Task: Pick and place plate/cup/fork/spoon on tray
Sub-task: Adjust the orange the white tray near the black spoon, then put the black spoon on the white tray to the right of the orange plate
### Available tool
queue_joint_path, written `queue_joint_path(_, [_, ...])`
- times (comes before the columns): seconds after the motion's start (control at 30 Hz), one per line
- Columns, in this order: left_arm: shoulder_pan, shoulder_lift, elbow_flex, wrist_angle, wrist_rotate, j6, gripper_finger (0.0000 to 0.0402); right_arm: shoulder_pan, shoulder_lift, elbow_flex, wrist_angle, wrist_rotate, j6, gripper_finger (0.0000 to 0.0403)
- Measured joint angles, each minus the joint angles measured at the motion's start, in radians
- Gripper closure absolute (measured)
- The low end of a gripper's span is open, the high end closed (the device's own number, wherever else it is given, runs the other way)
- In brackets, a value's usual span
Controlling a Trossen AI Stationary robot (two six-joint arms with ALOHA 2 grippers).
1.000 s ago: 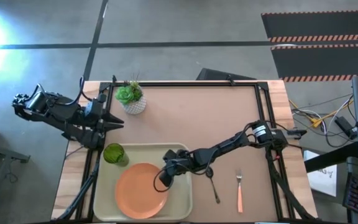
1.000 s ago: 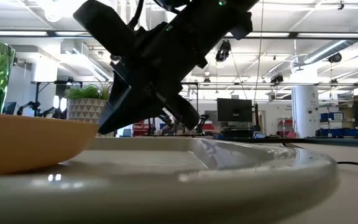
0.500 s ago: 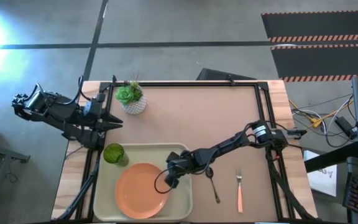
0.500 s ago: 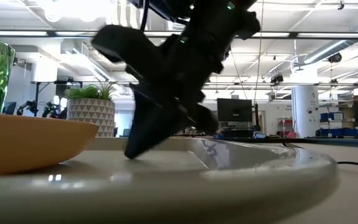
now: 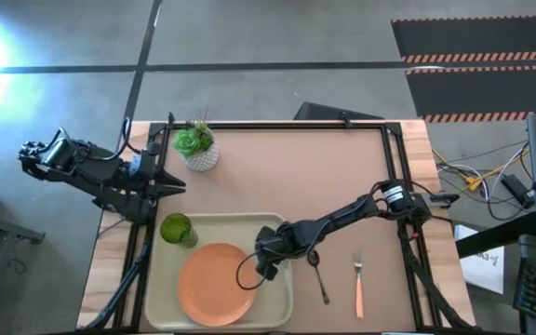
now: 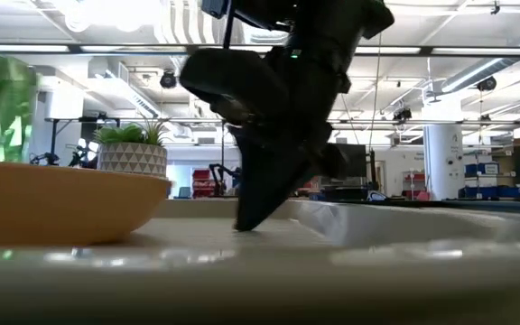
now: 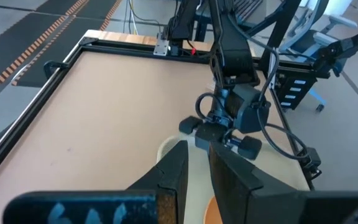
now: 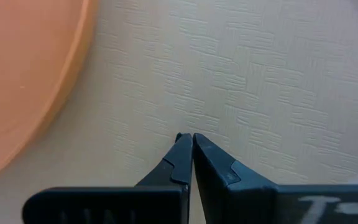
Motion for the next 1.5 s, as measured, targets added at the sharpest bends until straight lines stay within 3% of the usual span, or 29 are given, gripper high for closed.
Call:
queue_joint_path(0.23, [0.0,-0.001,-0.006,0.001,0.0,-0.001,0.0354,0.0,-0.034,-0.004,-0.156,0.003,-0.003,0.0394])
queue_joint_path(0.5, [0.0,0.0,-0.006,0.002,0.0,0.0,0.0354,0.0,-0.084,-0.008,-0.143,0.063,-0.021,0.0394])
queue_joint_path(0.77, [0.0,-0.001,-0.006,0.003,0.0,0.001,0.0354,0.019,-0.218,-0.007,-0.139,0.166,-0.02,0.0394])
queue_joint_path(0.9, [0.0,-0.001,-0.006,0.002,0.0,0.001,0.0354,0.036,-0.299,-0.005,-0.212,0.164,0.036,0.0394])
queue_joint_path(1.13, [0.0,-0.003,-0.006,0.002,0.0,0.001,0.0354,0.083,-0.377,-0.005,-0.462,0.036,0.231,0.0394])
queue_joint_path(1.3, [0.0,-0.006,-0.006,0.002,0.0,0.001,0.0354,0.128,-0.367,-0.005,-0.482,-0.039,0.335,0.0379])
queue_joint_path(1.5, [0.0,-0.013,-0.008,0.001,0.0,0.008,0.0354,0.194,-0.318,-0.011,-0.48,-0.077,0.52,0.0325])
